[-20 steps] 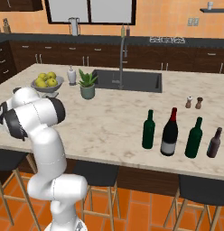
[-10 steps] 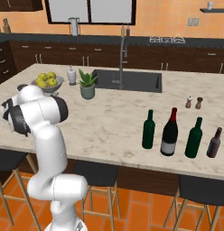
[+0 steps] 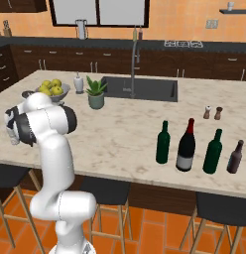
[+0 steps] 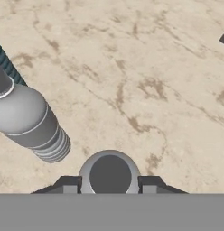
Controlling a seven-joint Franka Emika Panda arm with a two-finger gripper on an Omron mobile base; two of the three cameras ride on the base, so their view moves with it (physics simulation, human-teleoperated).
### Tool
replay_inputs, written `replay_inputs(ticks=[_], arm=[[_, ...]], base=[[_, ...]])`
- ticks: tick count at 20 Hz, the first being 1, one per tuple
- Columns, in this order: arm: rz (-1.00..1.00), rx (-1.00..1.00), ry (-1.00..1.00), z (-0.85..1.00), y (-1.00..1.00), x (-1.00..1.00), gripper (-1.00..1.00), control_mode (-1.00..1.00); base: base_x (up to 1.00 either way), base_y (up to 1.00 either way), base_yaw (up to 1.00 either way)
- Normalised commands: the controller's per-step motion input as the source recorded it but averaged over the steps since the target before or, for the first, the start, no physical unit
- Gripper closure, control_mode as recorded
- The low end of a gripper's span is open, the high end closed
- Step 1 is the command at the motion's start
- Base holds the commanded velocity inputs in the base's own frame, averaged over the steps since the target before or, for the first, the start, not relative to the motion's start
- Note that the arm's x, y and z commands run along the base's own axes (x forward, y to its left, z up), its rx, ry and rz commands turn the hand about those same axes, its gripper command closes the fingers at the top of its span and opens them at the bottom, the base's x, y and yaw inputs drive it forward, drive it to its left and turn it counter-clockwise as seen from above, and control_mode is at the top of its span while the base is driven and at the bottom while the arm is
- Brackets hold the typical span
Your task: Move the plastic bottles in the middle to the plastics group, and the glass bottles in the middle to the glass group.
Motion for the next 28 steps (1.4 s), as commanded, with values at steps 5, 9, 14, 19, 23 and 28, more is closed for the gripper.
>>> replay_inputs(ticks=[5, 9, 14, 19, 23, 28], arm=[[0.00, 0.00, 0.00, -0.09, 0.00, 0.00, -1.00, -1.00], [0.00, 0.00, 0.00, 0.00, 0.00, 0.00, -1.00, -1.00], [0.00, 0.00, 0.00, 0.03, 0.00, 0.00, -1.00, -1.00], [0.00, 0.00, -0.04, 0.25, 0.00, 0.00, -1.00, -1.00], [0.00, 0.00, -0.09, 0.42, 0.00, -0.14, -1.00, -1.00], [-0.01, 0.04, -0.07, 0.38, -0.20, -0.26, -1.00, -1.00]], base=[[0.00, 0.00, 0.00], [0.00, 0.00, 0.00], [0.00, 0.00, 0.00], [0.00, 0.00, 0.00], [0.00, 0.00, 0.00], [0.00, 0.00, 0.00]])
